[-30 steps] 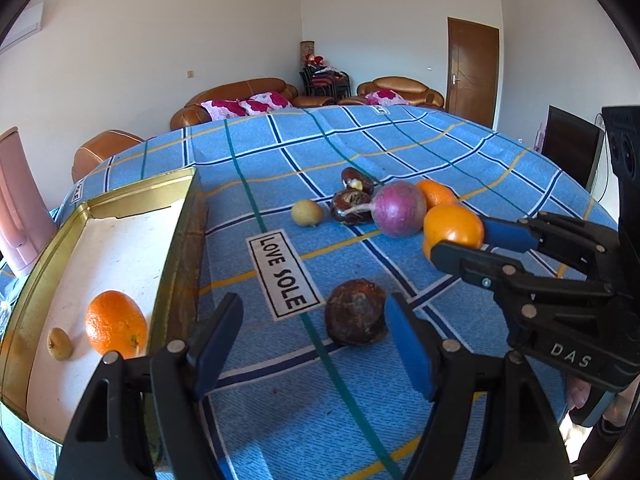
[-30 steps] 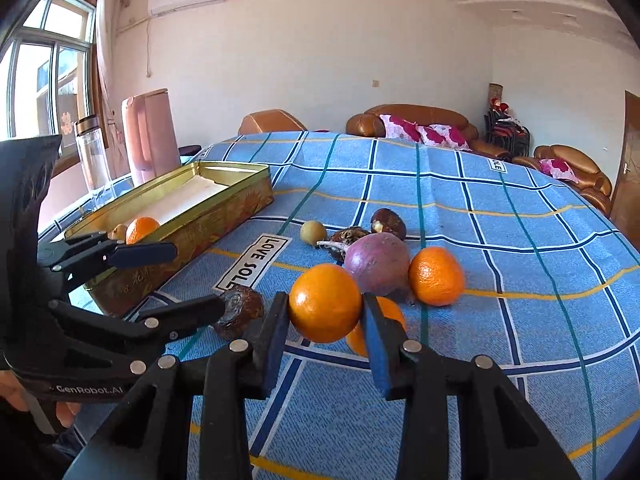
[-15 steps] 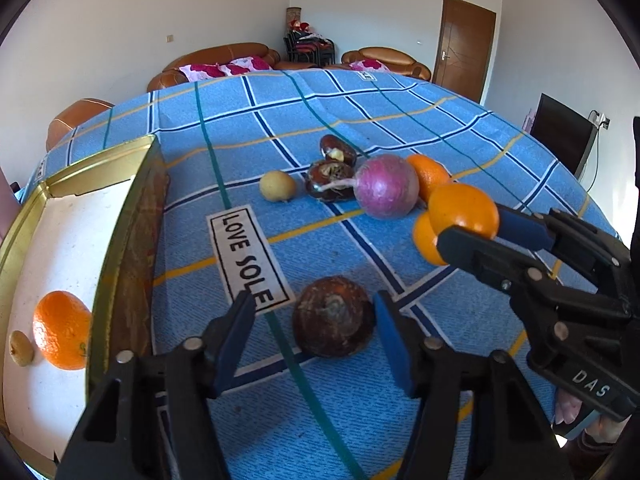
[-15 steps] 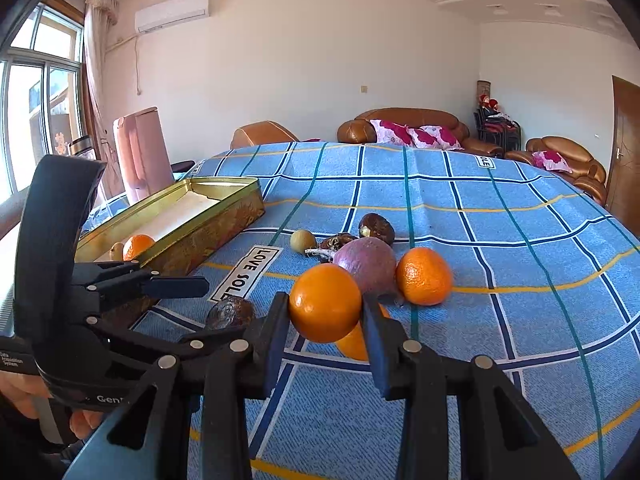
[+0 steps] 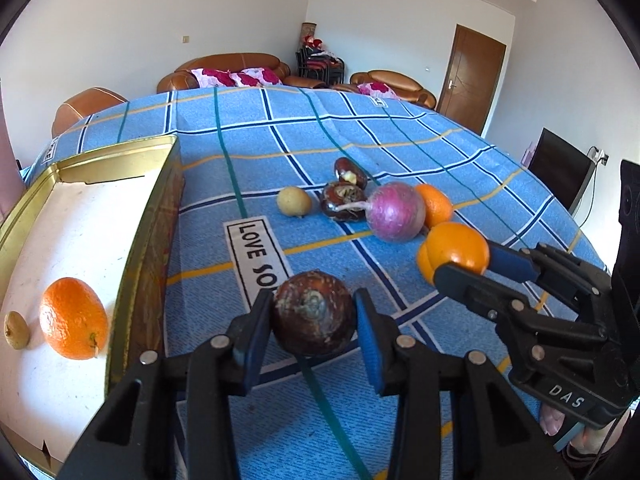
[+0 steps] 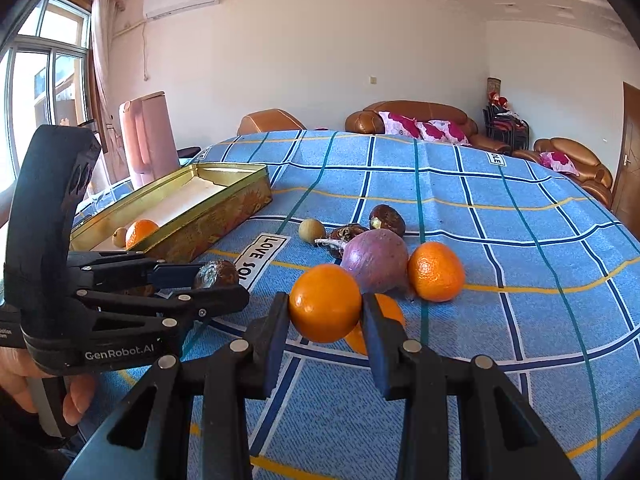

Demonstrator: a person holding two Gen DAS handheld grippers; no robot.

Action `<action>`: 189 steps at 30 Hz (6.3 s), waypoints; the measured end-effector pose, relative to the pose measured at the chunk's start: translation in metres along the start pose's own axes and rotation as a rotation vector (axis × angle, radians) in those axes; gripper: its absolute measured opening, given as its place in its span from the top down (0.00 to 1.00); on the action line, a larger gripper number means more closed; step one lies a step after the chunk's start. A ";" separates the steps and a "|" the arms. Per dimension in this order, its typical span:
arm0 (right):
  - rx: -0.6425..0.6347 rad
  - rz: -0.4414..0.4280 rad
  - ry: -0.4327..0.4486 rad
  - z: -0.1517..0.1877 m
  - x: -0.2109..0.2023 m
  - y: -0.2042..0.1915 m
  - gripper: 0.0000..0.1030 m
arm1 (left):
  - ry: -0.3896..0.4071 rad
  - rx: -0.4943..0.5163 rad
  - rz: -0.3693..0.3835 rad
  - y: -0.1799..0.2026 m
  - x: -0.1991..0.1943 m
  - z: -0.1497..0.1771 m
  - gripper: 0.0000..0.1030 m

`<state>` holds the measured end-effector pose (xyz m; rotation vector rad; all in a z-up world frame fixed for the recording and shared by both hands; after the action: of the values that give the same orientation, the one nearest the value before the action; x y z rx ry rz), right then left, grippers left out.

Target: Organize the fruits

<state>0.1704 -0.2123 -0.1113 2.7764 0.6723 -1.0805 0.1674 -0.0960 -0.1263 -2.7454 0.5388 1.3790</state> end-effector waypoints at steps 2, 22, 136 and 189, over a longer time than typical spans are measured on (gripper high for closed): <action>-0.006 0.002 0.007 0.000 -0.001 -0.001 0.63 | 0.019 -0.005 -0.003 -0.001 -0.004 -0.001 0.59; -0.051 -0.027 0.110 0.000 -0.019 -0.008 0.63 | 0.166 -0.046 -0.016 -0.010 -0.030 -0.004 0.59; -0.215 -0.049 0.345 -0.001 -0.061 -0.050 0.63 | 0.452 0.007 -0.275 -0.013 -0.106 0.002 0.59; -0.438 -0.194 0.245 -0.057 -0.010 -0.179 0.63 | 0.315 -0.209 -0.481 -0.154 -0.116 0.020 0.59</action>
<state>0.1226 -0.0416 -0.0483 2.5105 1.0772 -0.5305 0.1362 0.0866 -0.0680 -2.9874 -0.2755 0.9447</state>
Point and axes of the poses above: each gripper's, at about its wrist camera, not at the fingertips, and x roughly the way its jaws point, y to its right, z to its underside, the point moved 8 cm from there along x, roughly the way its jaws point, and after that the axes turned 10 degrees about -y, right-handed, at the moved point
